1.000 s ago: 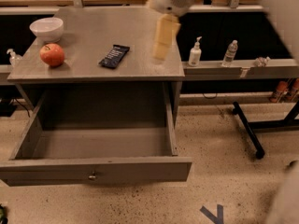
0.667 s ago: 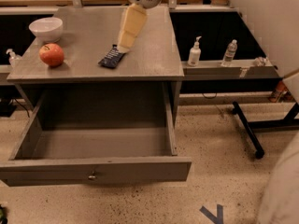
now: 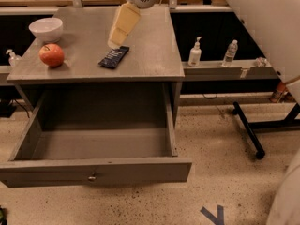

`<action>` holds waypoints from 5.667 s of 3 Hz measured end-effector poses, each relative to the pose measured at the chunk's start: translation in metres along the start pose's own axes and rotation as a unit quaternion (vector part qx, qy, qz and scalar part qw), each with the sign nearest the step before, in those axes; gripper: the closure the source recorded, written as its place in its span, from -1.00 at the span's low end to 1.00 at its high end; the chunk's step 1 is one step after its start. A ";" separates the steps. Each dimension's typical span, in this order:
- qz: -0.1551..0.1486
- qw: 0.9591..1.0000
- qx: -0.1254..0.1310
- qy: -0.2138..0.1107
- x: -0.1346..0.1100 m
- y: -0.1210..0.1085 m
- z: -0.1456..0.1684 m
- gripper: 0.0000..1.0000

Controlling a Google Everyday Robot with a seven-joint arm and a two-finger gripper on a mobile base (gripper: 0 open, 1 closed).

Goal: Place apple into top drawer

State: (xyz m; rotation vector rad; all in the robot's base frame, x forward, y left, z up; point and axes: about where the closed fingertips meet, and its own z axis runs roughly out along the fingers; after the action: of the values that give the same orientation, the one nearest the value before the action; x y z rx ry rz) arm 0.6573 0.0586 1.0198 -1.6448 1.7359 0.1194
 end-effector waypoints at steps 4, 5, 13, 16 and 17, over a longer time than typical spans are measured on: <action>-0.030 0.951 -0.002 -0.308 -0.198 -0.009 0.151 -1.00; -0.013 0.967 -0.016 -0.252 -0.206 0.003 0.198 -1.00; 0.143 0.968 -0.053 -0.199 -0.109 0.049 0.319 -1.00; 0.137 0.966 -0.049 -0.212 -0.125 0.044 0.331 0.11; 0.136 0.966 -0.051 -0.211 -0.126 0.046 0.333 0.58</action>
Offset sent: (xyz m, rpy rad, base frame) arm 0.0564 0.1992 0.0376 0.7872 -0.2119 0.3629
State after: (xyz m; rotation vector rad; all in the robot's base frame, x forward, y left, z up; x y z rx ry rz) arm 0.7495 0.3474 0.8283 -1.3180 1.6271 0.6509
